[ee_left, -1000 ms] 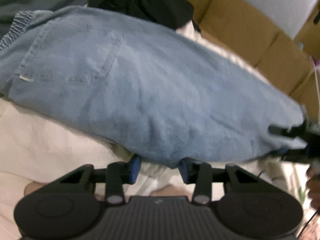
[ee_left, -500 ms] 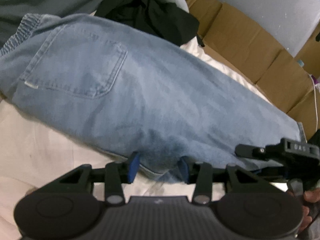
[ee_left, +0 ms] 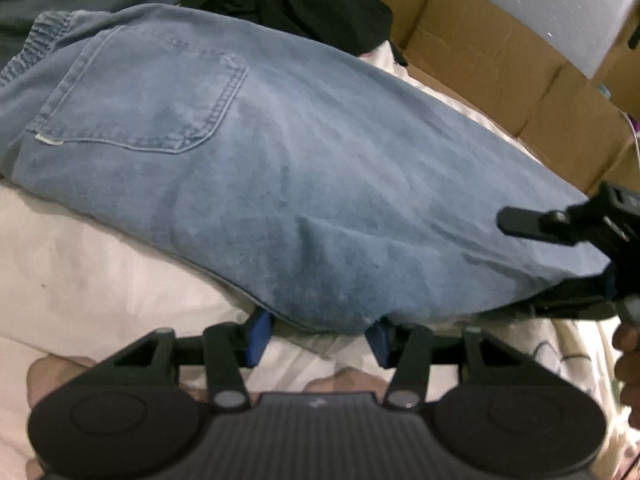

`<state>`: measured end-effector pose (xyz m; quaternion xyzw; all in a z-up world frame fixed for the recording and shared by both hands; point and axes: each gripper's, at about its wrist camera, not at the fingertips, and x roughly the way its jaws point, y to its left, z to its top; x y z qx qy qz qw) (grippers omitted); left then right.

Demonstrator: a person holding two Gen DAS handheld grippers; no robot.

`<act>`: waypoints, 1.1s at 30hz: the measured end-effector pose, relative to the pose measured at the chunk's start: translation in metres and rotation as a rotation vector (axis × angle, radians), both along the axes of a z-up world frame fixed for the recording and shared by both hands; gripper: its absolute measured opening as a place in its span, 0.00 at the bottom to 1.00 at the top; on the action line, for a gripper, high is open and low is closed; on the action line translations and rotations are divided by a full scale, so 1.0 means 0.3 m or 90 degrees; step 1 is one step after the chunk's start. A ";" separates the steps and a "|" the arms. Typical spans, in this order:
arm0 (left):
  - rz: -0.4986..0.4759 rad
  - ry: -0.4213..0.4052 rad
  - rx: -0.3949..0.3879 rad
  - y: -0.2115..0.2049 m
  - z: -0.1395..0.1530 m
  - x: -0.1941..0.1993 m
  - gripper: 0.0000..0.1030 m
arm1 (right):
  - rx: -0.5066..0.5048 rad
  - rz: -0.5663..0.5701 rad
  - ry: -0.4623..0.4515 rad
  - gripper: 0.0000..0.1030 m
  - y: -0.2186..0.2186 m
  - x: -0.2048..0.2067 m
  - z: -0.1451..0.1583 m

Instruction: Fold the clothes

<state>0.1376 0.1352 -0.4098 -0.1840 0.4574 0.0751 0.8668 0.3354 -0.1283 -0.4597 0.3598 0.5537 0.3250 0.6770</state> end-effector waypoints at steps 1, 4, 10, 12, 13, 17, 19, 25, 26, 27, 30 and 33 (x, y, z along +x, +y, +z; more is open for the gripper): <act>0.011 -0.004 -0.007 0.003 -0.001 -0.002 0.50 | 0.001 0.001 -0.001 0.61 -0.001 -0.001 0.002; 0.032 -0.017 -0.026 0.016 0.002 -0.015 0.42 | 0.002 0.003 -0.003 0.61 -0.004 -0.005 0.007; 0.009 -0.019 -0.023 0.040 0.047 -0.039 0.18 | -0.014 0.007 -0.024 0.61 -0.047 -0.011 0.026; 0.005 -0.011 -0.026 0.053 0.063 -0.047 0.16 | -0.024 0.001 -0.025 0.61 -0.067 -0.013 0.025; 0.005 -0.007 -0.028 0.058 0.067 -0.049 0.15 | -0.028 -0.003 -0.023 0.61 -0.078 -0.015 0.023; 0.000 0.008 -0.023 0.053 0.073 -0.046 0.13 | -0.052 -0.014 -0.019 0.59 -0.119 -0.036 0.004; 0.001 0.011 -0.027 0.056 0.077 -0.056 0.12 | -0.053 -0.015 -0.015 0.56 -0.137 -0.051 -0.008; 0.011 0.001 -0.050 0.065 0.094 -0.067 0.12 | -0.054 -0.020 -0.020 0.45 -0.170 -0.074 -0.013; 0.016 -0.002 -0.058 0.070 0.098 -0.068 0.12 | -0.053 -0.023 -0.022 0.41 -0.171 -0.073 -0.011; 0.023 -0.006 -0.068 0.076 0.103 -0.069 0.12 | -0.052 -0.025 -0.024 0.31 -0.173 -0.072 -0.010; 0.037 -0.015 -0.091 0.092 0.116 -0.068 0.12 | -0.049 -0.032 -0.031 0.15 -0.178 -0.069 -0.005; 0.060 -0.007 -0.124 0.114 0.104 -0.067 0.12 | -0.046 -0.039 -0.038 0.06 -0.182 -0.066 0.000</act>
